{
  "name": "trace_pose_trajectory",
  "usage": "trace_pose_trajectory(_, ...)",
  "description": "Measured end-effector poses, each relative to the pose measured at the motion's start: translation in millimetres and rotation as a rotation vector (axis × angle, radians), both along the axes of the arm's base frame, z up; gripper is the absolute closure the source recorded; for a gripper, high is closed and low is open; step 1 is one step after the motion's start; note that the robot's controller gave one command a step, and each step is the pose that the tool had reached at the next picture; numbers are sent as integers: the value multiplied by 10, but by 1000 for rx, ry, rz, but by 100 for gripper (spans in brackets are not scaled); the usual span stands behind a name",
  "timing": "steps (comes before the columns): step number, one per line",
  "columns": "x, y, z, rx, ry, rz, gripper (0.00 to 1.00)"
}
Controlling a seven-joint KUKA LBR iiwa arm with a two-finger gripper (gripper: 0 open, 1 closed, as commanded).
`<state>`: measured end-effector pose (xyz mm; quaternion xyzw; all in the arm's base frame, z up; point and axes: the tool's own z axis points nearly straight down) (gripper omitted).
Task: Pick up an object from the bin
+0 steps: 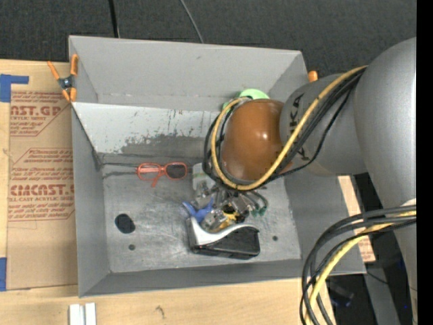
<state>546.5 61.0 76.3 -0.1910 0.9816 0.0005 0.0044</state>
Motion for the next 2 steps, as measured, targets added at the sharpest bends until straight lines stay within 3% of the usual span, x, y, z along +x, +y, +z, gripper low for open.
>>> trace_pose_trajectory(1,0,0,0,0,0,0,100)
trace_pose_trajectory(2,-10,360,1837,-1,-2,93,100)
